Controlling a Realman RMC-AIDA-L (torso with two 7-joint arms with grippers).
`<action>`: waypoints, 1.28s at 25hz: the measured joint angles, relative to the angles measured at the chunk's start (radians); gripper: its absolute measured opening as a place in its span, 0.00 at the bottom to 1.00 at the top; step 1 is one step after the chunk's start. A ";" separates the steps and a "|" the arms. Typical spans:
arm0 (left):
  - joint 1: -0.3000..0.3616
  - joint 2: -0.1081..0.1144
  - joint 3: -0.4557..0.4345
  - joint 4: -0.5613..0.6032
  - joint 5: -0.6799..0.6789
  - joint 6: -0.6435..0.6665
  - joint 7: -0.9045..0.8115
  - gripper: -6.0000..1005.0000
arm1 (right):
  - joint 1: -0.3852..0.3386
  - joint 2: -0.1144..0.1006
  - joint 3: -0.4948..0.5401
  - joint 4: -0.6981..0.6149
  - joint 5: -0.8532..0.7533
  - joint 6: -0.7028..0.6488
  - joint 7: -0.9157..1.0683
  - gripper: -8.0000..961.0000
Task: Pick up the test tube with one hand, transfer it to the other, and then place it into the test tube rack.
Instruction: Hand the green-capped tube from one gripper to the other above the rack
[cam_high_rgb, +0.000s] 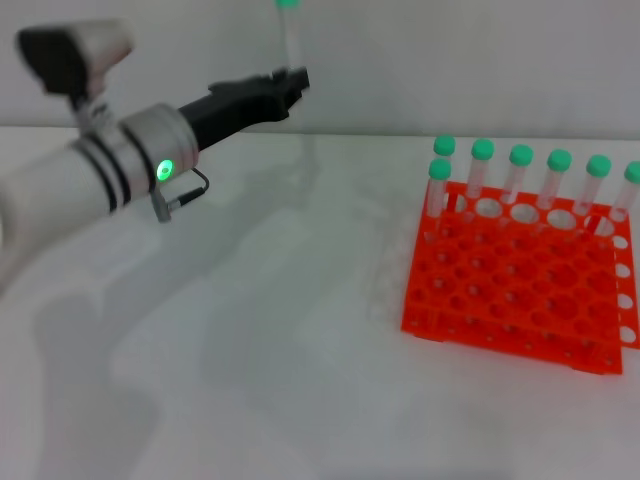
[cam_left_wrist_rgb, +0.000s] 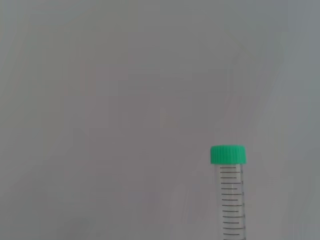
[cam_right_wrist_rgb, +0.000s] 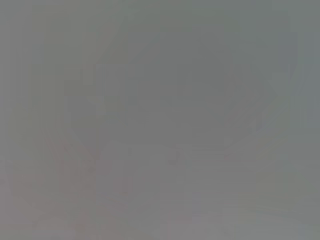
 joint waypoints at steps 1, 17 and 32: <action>0.028 -0.001 0.000 0.031 -0.064 0.047 0.084 0.20 | -0.001 0.000 0.007 0.000 0.000 0.000 0.000 0.89; 0.093 -0.022 -0.001 0.497 0.032 0.220 0.761 0.21 | -0.068 -0.019 0.024 -0.128 -0.077 0.044 0.325 0.87; 0.138 -0.032 -0.003 0.619 0.043 0.096 0.819 0.21 | -0.059 -0.144 -0.240 -0.373 -0.389 0.538 0.706 0.85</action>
